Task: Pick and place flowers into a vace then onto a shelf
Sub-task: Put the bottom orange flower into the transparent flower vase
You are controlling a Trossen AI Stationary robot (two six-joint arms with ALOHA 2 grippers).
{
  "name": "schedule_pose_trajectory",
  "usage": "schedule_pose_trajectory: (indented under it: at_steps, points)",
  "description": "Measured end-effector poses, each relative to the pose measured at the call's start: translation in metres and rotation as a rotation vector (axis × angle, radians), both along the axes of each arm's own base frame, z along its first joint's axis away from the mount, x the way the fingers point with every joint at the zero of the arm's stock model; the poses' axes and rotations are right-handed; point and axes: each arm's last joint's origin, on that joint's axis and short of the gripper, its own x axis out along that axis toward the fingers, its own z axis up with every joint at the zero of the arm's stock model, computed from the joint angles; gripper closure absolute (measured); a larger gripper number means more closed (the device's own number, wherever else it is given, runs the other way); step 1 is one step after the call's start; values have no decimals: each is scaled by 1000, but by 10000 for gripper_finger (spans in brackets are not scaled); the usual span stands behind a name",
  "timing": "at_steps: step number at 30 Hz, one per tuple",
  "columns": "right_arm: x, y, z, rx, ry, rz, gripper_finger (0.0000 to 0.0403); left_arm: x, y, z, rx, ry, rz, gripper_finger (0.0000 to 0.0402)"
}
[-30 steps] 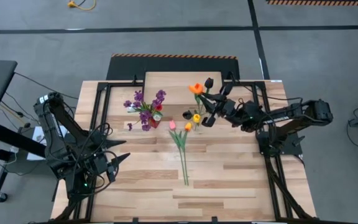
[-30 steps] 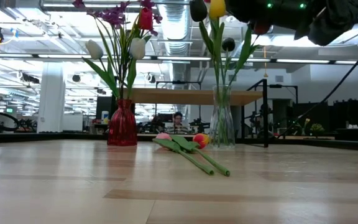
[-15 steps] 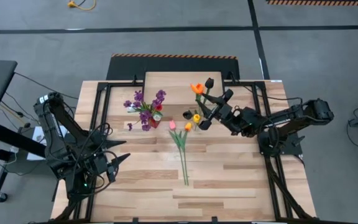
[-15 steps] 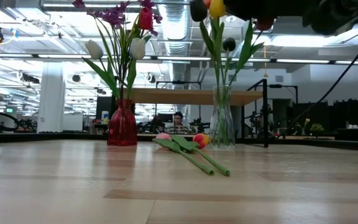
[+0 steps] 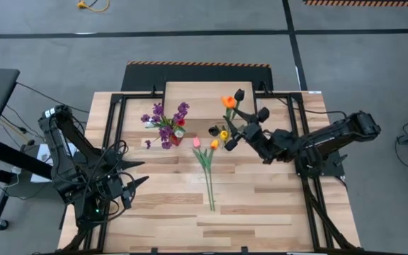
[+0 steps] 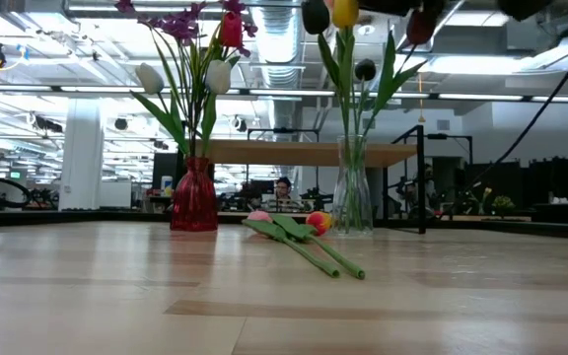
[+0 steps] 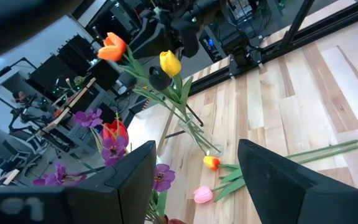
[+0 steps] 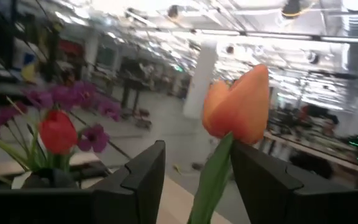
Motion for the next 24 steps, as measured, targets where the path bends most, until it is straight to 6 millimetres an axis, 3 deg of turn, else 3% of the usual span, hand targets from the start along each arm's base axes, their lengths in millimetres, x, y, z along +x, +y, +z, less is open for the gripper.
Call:
schedule_pose_trajectory:
  at_steps: [8, 16, 24]
  points:
    - [9, 17, 15, 42, 165, -72, 234, 0, 0, 0, -7, -3, 0, 182]
    - [13, 16, 33, 178, 321, -69, 236, 0, -1, 0, -16, 3, -5, 182]
    - [4, 14, 58, 338, 463, 64, 241, 0, -1, -1, -30, 24, -15, 182]
